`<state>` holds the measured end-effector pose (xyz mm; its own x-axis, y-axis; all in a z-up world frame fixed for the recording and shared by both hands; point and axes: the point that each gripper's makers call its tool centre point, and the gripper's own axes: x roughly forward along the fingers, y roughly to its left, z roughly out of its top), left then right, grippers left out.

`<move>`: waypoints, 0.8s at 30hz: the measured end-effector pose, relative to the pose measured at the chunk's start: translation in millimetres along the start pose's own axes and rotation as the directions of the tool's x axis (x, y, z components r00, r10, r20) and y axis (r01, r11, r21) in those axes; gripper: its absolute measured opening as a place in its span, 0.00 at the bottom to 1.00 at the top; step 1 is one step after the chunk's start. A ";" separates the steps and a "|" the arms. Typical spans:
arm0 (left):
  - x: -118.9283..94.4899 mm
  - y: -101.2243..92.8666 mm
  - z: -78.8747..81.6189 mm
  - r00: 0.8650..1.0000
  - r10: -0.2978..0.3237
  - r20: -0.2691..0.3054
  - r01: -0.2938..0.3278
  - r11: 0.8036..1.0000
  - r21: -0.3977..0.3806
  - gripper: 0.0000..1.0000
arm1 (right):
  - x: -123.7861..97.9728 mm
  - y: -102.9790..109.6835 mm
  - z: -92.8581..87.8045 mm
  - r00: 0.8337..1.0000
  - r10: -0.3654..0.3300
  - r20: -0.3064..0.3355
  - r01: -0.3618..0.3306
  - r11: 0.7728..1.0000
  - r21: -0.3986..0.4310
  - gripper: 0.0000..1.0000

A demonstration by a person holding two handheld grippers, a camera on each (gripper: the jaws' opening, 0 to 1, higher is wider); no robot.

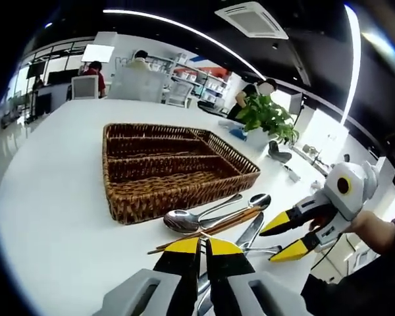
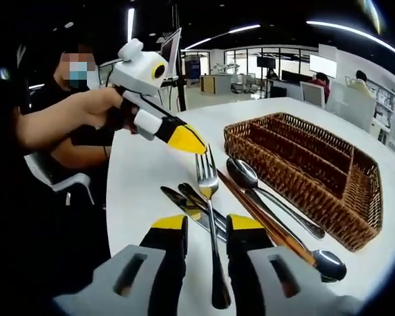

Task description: Arrange the knives, forks, and spoons in their matching storage slots by inserting each utensil handle-first until every utensil is classified and aligned in the correct compartment

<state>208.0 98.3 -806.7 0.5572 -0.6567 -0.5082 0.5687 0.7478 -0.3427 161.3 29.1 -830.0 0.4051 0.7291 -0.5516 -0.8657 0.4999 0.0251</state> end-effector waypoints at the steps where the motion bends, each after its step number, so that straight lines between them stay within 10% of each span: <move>1: -0.6 -0.5 0.6 1.000 0.000 0.001 0.000 1.000 0.001 0.02 | 1.1 0.4 0.1 1.000 -0.002 0.001 0.002 1.000 -0.004 0.20; 24: -10.6 -12.3 12.2 0.999 0.003 0.036 -0.003 1.000 0.020 0.02 | 15.7 -6.4 -1.4 0.996 -0.085 0.025 0.086 0.994 -0.069 0.03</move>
<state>202.5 94.9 -787.5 0.5799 -0.6577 -0.4807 0.5789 0.7479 -0.3248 172.8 36.7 -839.9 0.4843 0.6956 -0.5305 -0.8457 0.5276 -0.0803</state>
